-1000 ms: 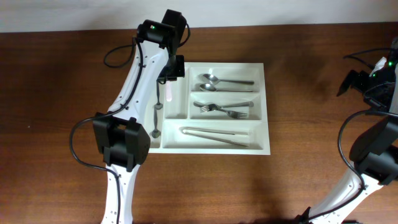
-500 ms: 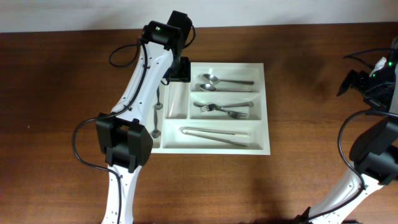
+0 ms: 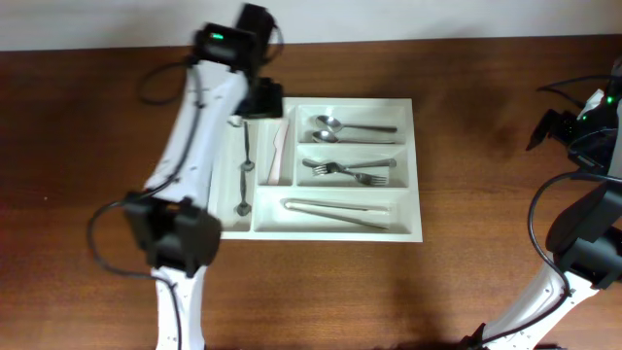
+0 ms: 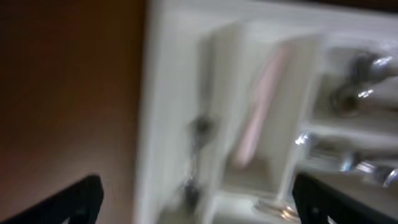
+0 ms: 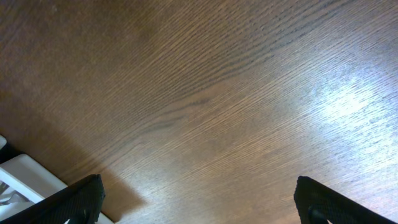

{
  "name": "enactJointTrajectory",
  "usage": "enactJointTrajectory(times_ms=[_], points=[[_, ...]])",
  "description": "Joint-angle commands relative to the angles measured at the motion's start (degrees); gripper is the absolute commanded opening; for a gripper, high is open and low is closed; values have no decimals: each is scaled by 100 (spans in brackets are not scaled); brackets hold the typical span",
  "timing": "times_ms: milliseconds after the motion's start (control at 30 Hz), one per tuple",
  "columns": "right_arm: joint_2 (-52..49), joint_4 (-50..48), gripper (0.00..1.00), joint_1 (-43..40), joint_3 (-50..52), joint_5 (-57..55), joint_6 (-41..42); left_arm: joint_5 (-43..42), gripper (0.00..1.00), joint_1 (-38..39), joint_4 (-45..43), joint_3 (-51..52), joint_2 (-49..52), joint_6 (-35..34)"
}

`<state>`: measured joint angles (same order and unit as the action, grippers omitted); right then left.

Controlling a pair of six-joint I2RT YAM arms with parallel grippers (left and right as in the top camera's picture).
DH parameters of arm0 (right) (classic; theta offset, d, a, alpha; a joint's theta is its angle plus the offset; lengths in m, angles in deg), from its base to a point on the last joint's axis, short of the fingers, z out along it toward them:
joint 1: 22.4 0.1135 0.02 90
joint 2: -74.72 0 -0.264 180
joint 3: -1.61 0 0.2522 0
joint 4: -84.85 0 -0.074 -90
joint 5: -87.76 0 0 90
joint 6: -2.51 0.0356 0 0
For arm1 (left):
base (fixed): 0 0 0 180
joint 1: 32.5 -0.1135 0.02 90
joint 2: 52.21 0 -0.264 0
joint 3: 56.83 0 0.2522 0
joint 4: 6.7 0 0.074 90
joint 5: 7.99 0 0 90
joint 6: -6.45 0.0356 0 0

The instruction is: Pack container

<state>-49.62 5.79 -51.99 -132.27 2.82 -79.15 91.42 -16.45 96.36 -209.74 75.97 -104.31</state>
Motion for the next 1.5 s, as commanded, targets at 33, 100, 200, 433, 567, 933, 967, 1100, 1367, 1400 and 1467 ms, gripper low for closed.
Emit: enactJointTrajectory(times_ms=[33,100,200,433,567,933,967,1100,1367,1400,1467], points=[[144,2,99,26,-81,33,-44,540,99,-654,737,59,-1294,-476],[144,2,99,26,-81,33,-44,566,99,-778,739,308,-1694,-560],[144,2,99,26,-81,33,-44,837,99,-879,741,826,-2374,-669],[144,2,99,26,-81,33,-44,835,99,-876,-17,3434,-4774,-986],[144,2,99,26,-81,33,-44,-52,99,-870,-1572,5115,-6529,-1095],[144,2,99,26,-81,33,-44,-365,99,-872,-2761,7903,-8470,-1093],[144,2,99,26,-81,33,-44,-369,99,-872,-2682,7930,-8463,-1093],[144,2,99,26,-81,33,-44,-409,99,-839,-3547,8310,-8465,553],[144,2,99,26,-81,33,-44,-745,99,-796,-6380,10181,-8537,1338],[144,2,99,26,-81,33,-44,-868,99,-796,-6846,10480,-8642,1467],[144,2,99,26,-81,33,-44,-1121,99,-796,-8059,11337,-9106,1897]])
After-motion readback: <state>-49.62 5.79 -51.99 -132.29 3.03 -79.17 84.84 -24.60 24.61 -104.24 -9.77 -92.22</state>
